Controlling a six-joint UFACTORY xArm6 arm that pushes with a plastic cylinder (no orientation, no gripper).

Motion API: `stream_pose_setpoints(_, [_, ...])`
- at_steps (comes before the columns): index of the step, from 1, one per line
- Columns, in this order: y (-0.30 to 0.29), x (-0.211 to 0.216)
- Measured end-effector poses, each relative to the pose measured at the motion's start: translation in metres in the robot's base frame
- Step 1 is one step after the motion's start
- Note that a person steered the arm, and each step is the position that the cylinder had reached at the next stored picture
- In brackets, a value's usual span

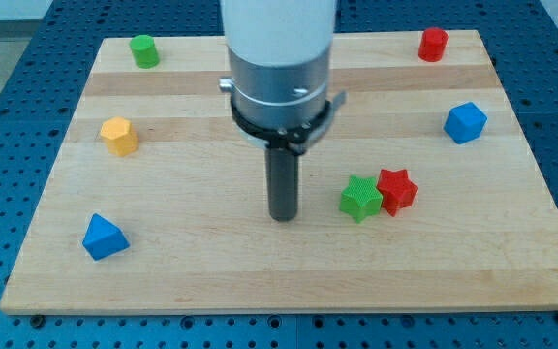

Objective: Push the red circle into the red star

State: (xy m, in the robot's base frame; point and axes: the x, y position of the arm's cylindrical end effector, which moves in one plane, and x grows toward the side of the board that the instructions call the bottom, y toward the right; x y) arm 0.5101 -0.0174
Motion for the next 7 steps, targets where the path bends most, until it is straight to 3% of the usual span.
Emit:
stream_pose_setpoints(2, [0.01,-0.101])
stream_pose_setpoints(4, [0.101,-0.172])
stream_pose_setpoints(7, [0.245,-0.224])
